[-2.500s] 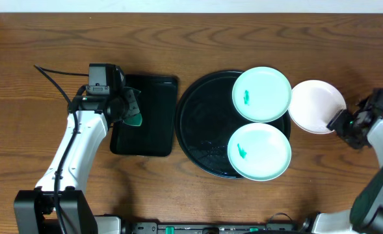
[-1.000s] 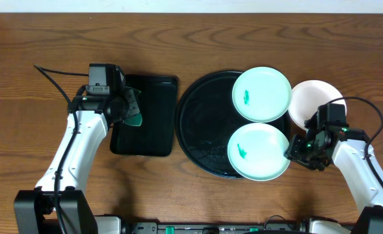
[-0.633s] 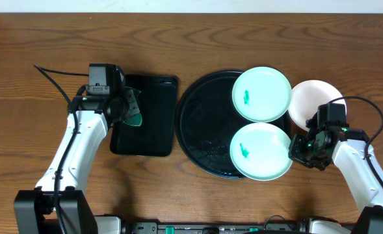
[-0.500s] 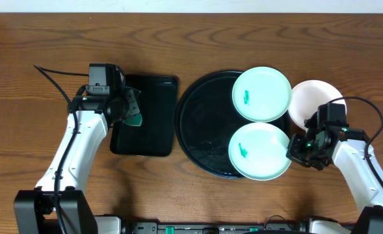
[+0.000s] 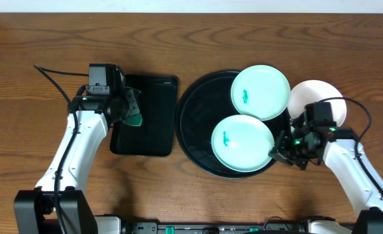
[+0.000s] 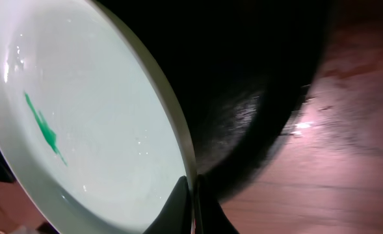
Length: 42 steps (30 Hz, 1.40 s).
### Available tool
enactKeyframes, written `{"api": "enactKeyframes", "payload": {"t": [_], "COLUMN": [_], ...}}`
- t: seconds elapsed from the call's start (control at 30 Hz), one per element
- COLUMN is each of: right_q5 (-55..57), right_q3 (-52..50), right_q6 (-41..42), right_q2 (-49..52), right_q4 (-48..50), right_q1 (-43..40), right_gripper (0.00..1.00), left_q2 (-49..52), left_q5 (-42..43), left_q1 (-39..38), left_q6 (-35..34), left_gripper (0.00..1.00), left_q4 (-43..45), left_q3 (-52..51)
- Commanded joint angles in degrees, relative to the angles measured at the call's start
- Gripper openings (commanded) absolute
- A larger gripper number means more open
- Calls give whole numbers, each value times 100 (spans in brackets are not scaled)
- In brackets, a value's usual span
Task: Clean dirty plates on tray and stack at the side
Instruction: 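Grip the pale green plate rim and drag it toward tray center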
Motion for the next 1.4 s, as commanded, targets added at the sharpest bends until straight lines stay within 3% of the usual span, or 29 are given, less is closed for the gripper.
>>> {"api": "enactKeyframes", "payload": {"t": [0.0,0.23,0.43,0.63,1.37], "right_q5": [-116,466,2197,2688,3010], "right_q3": [-28,-28,-28,-28,-37], "right_q6": [944,1816,1858,1858,1593], "right_q2": [-9,-9,-9,-2,345], "right_q4": [256,1257,1928,2127,1843], "right_q1": [400,1300,2144,2645,2865], "right_gripper": [1,1,1,1,1], "left_q2": [24,24,24,24,24], "left_q5": [52,52,52,52,52], "left_q1": [-13,-13,-13,-13,-13], "left_q6": [96,96,98,98,96], "left_gripper": [8,8,8,8,8], "left_q4": [0,0,0,0,-20], "left_q3": [-37,-37,-37,-37,-37]}}
